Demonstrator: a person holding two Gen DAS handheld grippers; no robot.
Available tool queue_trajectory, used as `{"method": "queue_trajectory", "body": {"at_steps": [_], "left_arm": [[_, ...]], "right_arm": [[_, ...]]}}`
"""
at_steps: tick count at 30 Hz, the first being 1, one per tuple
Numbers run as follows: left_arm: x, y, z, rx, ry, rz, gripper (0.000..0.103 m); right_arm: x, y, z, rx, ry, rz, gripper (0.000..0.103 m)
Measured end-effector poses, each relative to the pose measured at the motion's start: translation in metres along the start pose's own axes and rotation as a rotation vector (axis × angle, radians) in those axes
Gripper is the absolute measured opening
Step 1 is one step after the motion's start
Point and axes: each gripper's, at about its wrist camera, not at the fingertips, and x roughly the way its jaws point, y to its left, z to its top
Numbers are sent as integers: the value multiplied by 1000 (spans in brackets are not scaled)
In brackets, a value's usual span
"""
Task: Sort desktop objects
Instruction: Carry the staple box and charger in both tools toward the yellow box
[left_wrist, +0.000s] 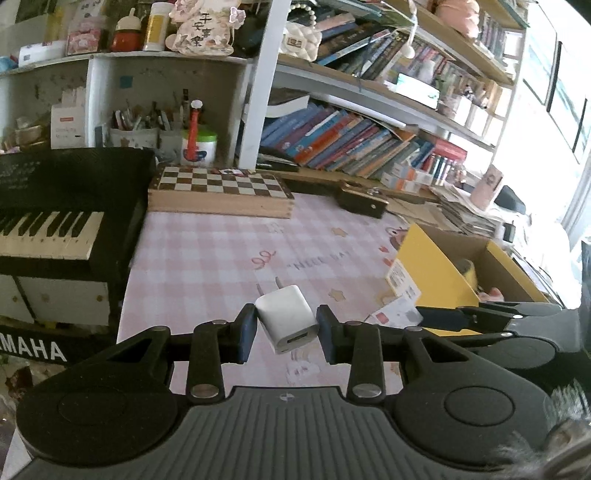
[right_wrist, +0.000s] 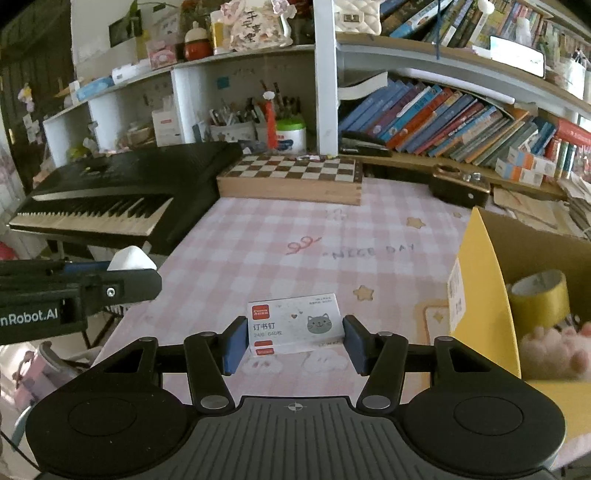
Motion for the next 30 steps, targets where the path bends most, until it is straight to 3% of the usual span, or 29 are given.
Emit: {"method": "queue_trajectory", "body": {"at_steps": [12, 30], "left_arm": [[-47, 6, -29, -13, 0, -16, 33], [-70, -17, -63, 72, 73, -114, 33]], "right_arm": [[-39, 21, -31, 19, -3, -13, 55], [-81, 23, -87, 136, 32, -59, 55]]}}
